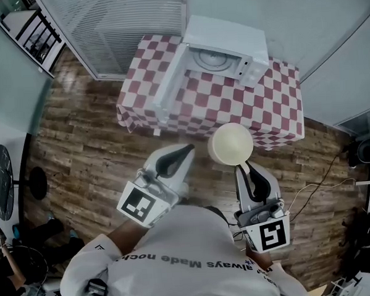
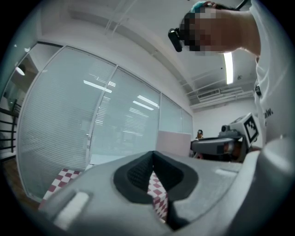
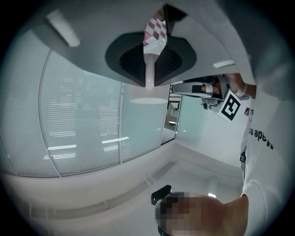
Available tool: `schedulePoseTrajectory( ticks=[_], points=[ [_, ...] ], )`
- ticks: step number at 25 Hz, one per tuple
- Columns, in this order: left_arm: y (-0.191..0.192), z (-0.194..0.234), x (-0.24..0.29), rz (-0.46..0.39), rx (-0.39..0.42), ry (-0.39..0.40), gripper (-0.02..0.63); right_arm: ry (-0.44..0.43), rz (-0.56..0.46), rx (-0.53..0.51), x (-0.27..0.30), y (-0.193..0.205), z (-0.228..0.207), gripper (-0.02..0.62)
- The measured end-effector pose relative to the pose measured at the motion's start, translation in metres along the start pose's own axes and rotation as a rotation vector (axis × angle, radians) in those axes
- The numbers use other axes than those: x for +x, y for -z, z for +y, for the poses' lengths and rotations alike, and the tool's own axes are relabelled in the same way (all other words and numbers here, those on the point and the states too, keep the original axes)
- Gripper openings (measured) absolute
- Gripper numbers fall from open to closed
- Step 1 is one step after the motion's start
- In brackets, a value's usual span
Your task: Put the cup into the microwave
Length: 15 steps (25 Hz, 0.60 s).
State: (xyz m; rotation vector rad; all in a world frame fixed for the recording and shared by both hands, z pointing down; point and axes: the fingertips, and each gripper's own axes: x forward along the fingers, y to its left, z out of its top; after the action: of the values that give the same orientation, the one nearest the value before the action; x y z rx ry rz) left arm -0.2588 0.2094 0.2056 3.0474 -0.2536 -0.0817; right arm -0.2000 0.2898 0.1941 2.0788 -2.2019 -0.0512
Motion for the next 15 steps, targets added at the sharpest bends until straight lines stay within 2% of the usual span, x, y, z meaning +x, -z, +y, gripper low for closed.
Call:
schedulePoseTrajectory(
  ticks=[10, 15],
  points=[
    [0.009, 0.026, 0.014, 0.018, -0.021, 0.038, 0.005, 0.04, 0.027, 0.022, 0.028, 0.01, -0.009, 0.043],
    [0.012, 0.034, 0.031, 0.013, -0.019, 0.028, 0.005, 0.042, 0.02, 0.027, 0.035, 0.014, -0.025, 0.043]
  ],
)
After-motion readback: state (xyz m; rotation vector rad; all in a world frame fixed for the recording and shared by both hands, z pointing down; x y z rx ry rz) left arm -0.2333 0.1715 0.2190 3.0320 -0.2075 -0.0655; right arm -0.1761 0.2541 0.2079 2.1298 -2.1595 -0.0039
